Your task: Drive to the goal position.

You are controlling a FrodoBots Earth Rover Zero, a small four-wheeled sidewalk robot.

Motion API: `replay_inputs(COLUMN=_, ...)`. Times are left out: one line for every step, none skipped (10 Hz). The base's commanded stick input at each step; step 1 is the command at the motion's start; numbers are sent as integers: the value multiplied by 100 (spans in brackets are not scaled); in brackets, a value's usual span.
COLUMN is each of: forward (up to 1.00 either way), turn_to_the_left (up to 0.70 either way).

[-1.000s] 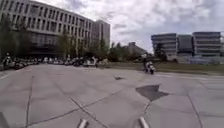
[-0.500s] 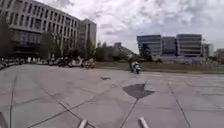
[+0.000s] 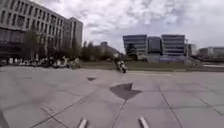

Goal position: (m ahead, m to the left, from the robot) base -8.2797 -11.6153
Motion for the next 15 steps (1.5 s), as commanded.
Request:
replay_inputs(forward=70, turn_to_the_left=-35)
replay_inputs(forward=70, turn_to_the_left=-35)
replay_inputs(forward=70, turn_to_the_left=-35)
replay_inputs(forward=70, turn_to_the_left=-35)
replay_inputs(forward=70, turn_to_the_left=-35)
replay_inputs(forward=70, turn_to_the_left=-35)
replay_inputs(forward=70, turn_to_the_left=-35)
replay_inputs(forward=70, turn_to_the_left=-35)
replay_inputs(forward=70, turn_to_the_left=-35)
replay_inputs(forward=70, turn_to_the_left=-35)
replay_inputs(forward=70, turn_to_the_left=-35)
replay_inputs(forward=70, turn_to_the_left=-35)
replay_inputs(forward=70, turn_to_the_left=-35)
replay_inputs(forward=70, turn_to_the_left=-35)
replay_inputs(forward=70, turn_to_the_left=-35)
